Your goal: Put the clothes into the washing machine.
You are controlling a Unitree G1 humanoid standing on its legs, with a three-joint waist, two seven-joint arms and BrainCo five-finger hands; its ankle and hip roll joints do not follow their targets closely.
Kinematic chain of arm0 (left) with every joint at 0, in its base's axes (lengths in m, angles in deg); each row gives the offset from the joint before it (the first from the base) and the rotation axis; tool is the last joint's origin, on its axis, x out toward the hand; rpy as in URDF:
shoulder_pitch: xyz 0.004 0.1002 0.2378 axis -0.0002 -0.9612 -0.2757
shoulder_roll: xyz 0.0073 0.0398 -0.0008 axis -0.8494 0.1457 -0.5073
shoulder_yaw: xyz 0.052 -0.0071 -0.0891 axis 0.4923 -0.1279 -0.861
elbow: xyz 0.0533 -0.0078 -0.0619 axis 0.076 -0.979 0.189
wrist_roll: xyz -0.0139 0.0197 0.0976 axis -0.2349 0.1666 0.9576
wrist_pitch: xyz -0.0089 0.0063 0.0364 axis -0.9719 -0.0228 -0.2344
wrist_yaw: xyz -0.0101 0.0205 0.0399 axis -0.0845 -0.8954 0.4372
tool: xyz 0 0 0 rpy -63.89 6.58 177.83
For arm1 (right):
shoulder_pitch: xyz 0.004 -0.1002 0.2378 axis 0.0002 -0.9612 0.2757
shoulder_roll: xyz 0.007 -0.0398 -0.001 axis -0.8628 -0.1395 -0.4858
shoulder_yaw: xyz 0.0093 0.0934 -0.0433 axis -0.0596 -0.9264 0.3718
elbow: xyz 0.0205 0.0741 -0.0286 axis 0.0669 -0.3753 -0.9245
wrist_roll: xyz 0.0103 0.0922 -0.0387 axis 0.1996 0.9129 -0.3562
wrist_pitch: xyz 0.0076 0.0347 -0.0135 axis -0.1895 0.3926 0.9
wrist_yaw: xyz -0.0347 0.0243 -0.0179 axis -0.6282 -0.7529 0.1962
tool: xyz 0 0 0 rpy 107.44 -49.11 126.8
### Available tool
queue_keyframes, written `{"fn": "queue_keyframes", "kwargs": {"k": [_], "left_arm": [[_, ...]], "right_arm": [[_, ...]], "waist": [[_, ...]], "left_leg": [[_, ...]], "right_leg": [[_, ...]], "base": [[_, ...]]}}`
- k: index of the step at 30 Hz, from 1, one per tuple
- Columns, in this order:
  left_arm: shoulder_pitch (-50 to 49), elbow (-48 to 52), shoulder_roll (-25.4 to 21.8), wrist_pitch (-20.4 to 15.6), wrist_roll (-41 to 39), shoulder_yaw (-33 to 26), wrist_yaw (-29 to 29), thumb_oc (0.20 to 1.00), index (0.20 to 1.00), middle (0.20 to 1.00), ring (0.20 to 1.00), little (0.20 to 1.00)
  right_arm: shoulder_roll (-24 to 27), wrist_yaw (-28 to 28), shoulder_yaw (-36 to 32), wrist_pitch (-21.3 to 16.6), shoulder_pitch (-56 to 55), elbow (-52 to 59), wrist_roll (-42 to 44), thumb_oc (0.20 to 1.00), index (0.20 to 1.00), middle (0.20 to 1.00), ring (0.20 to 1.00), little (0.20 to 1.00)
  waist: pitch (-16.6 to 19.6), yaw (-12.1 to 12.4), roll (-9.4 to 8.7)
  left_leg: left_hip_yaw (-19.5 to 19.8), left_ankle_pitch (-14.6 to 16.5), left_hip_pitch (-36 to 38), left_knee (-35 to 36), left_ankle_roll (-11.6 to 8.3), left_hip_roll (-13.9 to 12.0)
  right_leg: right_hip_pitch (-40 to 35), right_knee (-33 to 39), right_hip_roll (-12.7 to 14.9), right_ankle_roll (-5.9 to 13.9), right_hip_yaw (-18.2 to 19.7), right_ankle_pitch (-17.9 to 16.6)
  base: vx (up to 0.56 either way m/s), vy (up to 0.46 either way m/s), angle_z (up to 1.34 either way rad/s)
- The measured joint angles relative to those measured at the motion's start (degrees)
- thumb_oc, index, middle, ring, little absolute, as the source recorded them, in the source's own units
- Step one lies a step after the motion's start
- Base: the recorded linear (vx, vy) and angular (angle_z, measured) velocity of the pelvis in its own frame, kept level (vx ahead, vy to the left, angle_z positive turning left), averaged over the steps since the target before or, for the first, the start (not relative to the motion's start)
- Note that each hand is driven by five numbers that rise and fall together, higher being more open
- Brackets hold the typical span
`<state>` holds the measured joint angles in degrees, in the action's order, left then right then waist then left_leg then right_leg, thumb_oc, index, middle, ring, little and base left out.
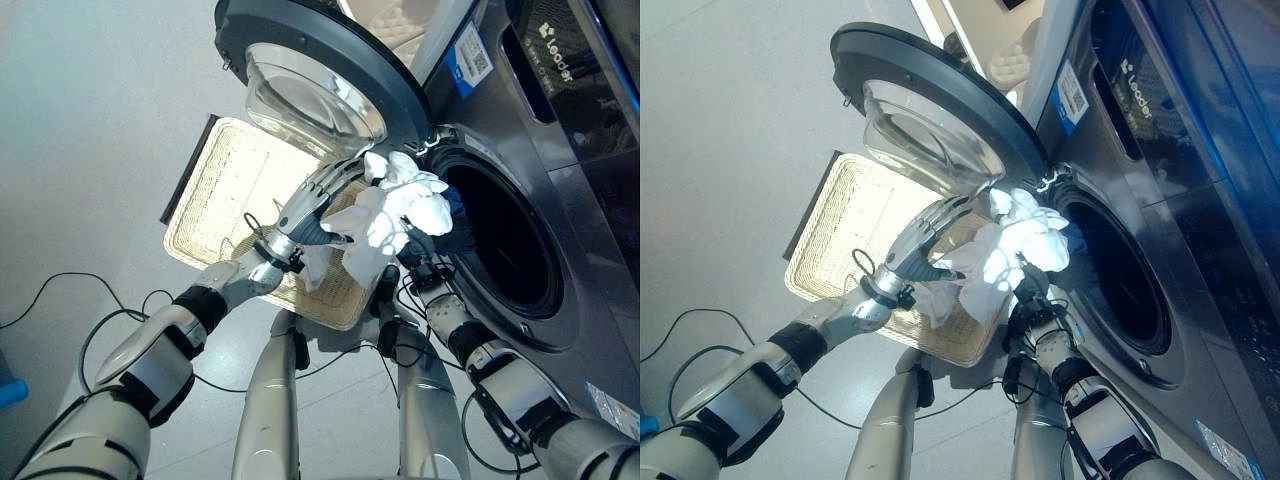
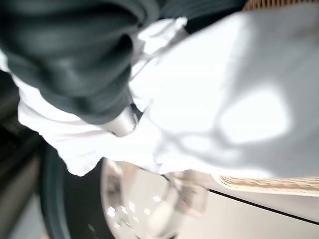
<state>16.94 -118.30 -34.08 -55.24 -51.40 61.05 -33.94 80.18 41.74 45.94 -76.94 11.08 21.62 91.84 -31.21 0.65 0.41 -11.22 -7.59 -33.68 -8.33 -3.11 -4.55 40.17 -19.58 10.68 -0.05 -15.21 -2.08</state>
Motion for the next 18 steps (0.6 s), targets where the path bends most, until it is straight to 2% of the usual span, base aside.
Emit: {"fn": "queue_keyframes", "kwargs": {"k": [2,4,6,10,11,13,18], "left_arm": [[-0.9,-0.5,0.1,-0.1,0.0,-0.6,2.5,1.0,1.0,1.0,1.0,1.0],[-2.7,-2.4,1.1,0.0,-0.7,-4.8,5.3,1.0,1.0,1.0,1.0,1.0],[-3.9,-4.3,1.6,0.0,-4.8,-7.9,7.1,1.0,1.0,1.0,1.0,1.0],[-6.6,-4.6,3.9,-0.1,-12.5,-14.6,7.4,1.0,1.0,1.0,1.0,1.0],[-8.2,-4.9,5.0,-0.1,-15.1,-17.8,6.7,1.0,1.0,1.0,1.0,1.0],[-9.6,-4.9,5.6,0.0,-18.7,-19.7,6.4,1.0,1.0,1.0,1.0,1.0],[-11.8,-4.7,5.5,0.0,-19.4,-19.9,5.1,1.0,1.0,1.0,1.0,1.0]], "right_arm": [[-0.1,-0.5,-1.1,0.0,-0.6,-1.3,1.9,0.2,0.2,0.2,0.2,0.2],[-0.2,-0.7,-2.2,-0.1,-1.0,-2.0,3.9,0.2,0.2,0.2,0.2,0.2],[-0.3,-0.9,-3.4,-0.4,-1.2,-2.7,5.8,0.2,0.2,0.2,0.2,0.2],[-0.6,-1.1,-5.8,-1.3,-1.3,-3.4,8.9,0.2,0.2,0.2,0.2,0.2],[-0.8,-1.1,-7.7,-1.7,-1.1,-3.4,10.5,0.2,0.2,0.2,0.2,0.2],[-0.8,-0.9,-10.0,-2.9,-0.9,-3.4,13.2,0.2,0.2,0.2,0.2,0.2],[0.3,1.8,-15.1,-5.6,0.7,-3.4,19.0,0.2,0.2,0.2,0.2,0.2]], "waist": [[0.0,0.0,0.0],[0.0,0.1,0.01],[0.0,0.1,0.06],[0.1,0.2,0.35],[0.0,0.3,0.69],[0.0,0.4,1.19],[0.0,0.5,1.77]], "left_leg": [[-0.3,0.1,0.2,0.0,-0.03,-0.1],[-0.7,0.1,0.4,0.1,-0.09,-0.3],[-1.1,0.1,0.4,0.3,-0.09,-0.4],[-1.2,0.1,0.7,0.7,-0.08,-0.2],[-1.2,0.1,0.7,0.8,-0.08,-0.2],[-1.2,0.1,0.7,0.8,-0.09,-0.2],[-1.2,0.2,0.6,0.8,-0.07,-0.2]], "right_leg": [[0.0,0.0,-0.2,0.0,0.5,0.0],[0.0,0.4,-0.4,-0.05,0.7,-0.2],[0.1,0.8,-0.6,-0.14,0.8,-0.5],[0.1,0.9,-0.6,-0.1,1.0,-0.5],[0.1,1.0,-0.6,-0.1,1.0,-0.5],[0.1,1.0,-0.6,-0.31,1.0,-0.7],[0.1,1.3,-0.6,-0.18,1.0,-0.8]], "base": [[0.01,0.041,-0.09],[0.0,0.029,-0.1],[0.01,0.016,-0.08],[0.0,0.002,-0.01],[0.0,0.0,0.0],[0.02,0.005,0.0],[0.01,-0.002,0.0]]}}
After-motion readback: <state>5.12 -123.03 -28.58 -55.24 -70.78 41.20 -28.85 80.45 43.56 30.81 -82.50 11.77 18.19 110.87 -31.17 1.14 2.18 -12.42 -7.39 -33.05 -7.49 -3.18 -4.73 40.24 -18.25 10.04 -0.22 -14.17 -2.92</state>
